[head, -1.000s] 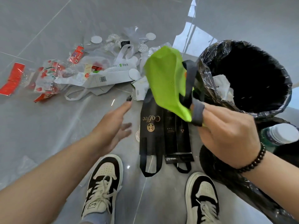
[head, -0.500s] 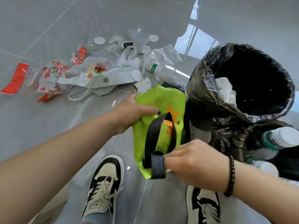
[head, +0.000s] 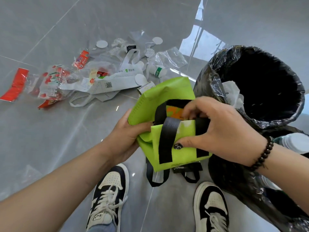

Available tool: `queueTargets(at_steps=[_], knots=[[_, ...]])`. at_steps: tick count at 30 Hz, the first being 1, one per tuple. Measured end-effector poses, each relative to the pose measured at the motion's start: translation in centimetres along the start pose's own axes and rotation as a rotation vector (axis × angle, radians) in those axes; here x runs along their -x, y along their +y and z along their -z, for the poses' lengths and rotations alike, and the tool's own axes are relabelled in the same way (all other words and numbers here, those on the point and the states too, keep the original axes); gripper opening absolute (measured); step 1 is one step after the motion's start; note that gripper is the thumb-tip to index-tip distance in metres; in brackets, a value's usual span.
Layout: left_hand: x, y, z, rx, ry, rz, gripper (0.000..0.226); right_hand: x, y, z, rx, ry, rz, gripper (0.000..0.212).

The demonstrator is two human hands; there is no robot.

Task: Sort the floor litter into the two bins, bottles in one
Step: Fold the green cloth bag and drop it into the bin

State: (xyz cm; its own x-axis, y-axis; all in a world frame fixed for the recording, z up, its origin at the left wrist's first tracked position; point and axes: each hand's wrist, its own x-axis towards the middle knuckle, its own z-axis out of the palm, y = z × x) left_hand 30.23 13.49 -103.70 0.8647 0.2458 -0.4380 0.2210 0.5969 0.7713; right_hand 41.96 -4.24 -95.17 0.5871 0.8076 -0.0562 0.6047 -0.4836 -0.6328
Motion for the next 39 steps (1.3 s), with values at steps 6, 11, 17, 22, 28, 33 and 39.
queueTargets(at_steps=[6, 11, 17, 22, 28, 33, 39], knots=[[0.9, -0.6, -0.5, 0.301, 0.059, -0.008, 0.030, -0.1, -1.4, -3.4, -0.471, 0.292, -0.390, 0.095], [1.3, 0.3, 1.3, 0.120, -0.036, -0.041, 0.056, -1.6, 0.0, -2.7, -0.923, -0.166, -0.621, 0.051], [1.3, 4.1, 4.8, -0.204, -0.170, 0.078, 0.102, -2.6, 1.8, -0.3, -0.520, -0.420, -0.472, 0.040], [0.5, 3.7, 1.2, -0.769, 0.007, 0.036, 0.127, -2.5, 1.5, -1.5, -0.186, -0.338, -0.372, 0.052], [0.6, -0.9, -0.4, -0.554, 0.357, -0.201, 0.106, -2.2, 1.7, -2.6, -0.221, 0.209, -0.439, 0.095], [0.5, -0.9, 0.0, -0.215, 0.460, -0.157, 0.098, -1.7, 2.4, -4.9, -0.787, 0.147, -0.555, 0.054], [2.0, -1.7, -1.9, -0.203, 0.389, -0.048, 0.055, -2.2, 2.8, -5.8, -0.160, 0.166, -0.348, 0.040]])
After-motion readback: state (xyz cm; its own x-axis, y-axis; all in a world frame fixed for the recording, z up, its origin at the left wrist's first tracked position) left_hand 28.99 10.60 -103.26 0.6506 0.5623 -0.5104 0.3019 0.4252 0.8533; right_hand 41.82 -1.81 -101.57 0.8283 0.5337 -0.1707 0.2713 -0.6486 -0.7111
